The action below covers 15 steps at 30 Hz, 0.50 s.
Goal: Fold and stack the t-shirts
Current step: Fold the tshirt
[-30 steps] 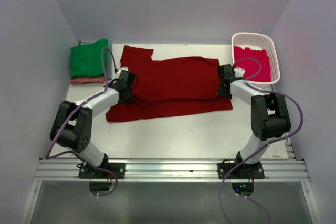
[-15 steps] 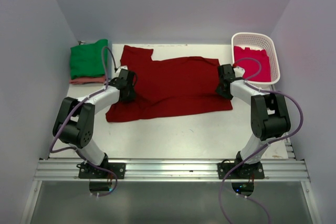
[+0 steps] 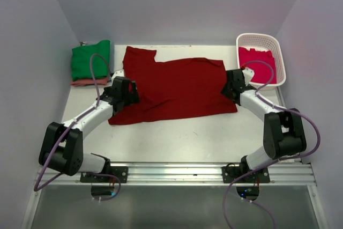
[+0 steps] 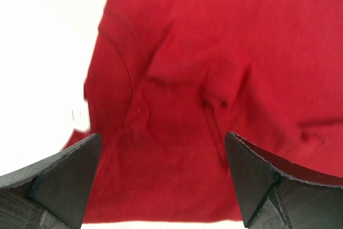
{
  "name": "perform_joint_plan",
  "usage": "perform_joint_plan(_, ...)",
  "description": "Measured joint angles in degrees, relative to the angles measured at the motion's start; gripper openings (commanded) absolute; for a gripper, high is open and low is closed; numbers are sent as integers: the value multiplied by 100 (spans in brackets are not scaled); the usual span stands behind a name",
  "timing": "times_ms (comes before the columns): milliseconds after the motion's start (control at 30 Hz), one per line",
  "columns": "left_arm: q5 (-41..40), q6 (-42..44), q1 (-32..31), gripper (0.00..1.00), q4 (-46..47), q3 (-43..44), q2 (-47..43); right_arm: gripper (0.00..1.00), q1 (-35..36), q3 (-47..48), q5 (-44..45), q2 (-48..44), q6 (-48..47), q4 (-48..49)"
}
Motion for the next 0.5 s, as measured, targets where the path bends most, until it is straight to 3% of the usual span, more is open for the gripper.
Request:
perform_joint_plan(33,74,-42,0,100,7,-129,-76,57,17,-39,0,-39,-7,11)
perform_joint_plan(133,308,-129,0,100,44,-542,-210,45,68,-94,-31,-50,-50,15)
perform_joint_plan(167,400,-157,0,100,79,-669,-234,34,90,-96,-63,-42,-79,15)
perform_joint_plan(200,496,-197,0,100,94,-791,-256,8,109,-96,-107,-31,-127,20)
perform_joint_plan(233,584,-232,0,100,118,-896,-267,0,138,-101,-144,-20,-173,22)
perform_joint_plan(500,1064,-293,0,79,568,-1263,-262,0,304,-459,-356,98,-179,138)
